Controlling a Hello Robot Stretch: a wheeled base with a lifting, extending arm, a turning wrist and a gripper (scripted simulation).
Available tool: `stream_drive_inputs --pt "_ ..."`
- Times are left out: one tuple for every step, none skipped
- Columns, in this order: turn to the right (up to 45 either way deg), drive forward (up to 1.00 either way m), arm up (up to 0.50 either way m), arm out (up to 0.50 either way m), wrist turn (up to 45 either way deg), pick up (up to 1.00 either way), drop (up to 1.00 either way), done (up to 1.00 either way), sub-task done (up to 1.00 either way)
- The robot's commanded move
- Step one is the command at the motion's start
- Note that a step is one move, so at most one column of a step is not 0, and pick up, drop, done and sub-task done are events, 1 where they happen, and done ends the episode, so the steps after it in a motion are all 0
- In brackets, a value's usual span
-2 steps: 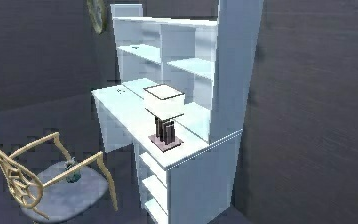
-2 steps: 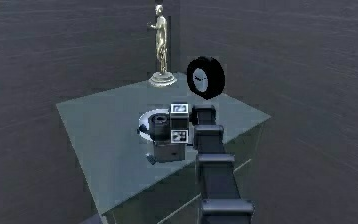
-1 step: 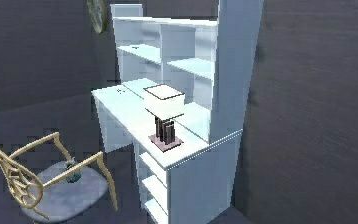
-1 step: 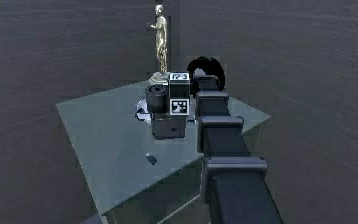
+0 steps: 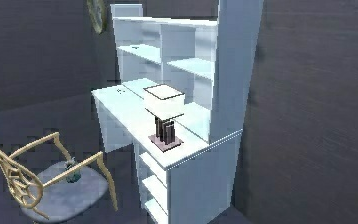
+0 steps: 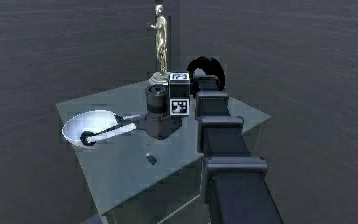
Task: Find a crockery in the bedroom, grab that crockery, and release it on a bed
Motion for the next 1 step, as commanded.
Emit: stream_drive_inputs --pt "0.0 0.00 0.00 0.00 -45.0 0.00 0.00 0.00 0.00"
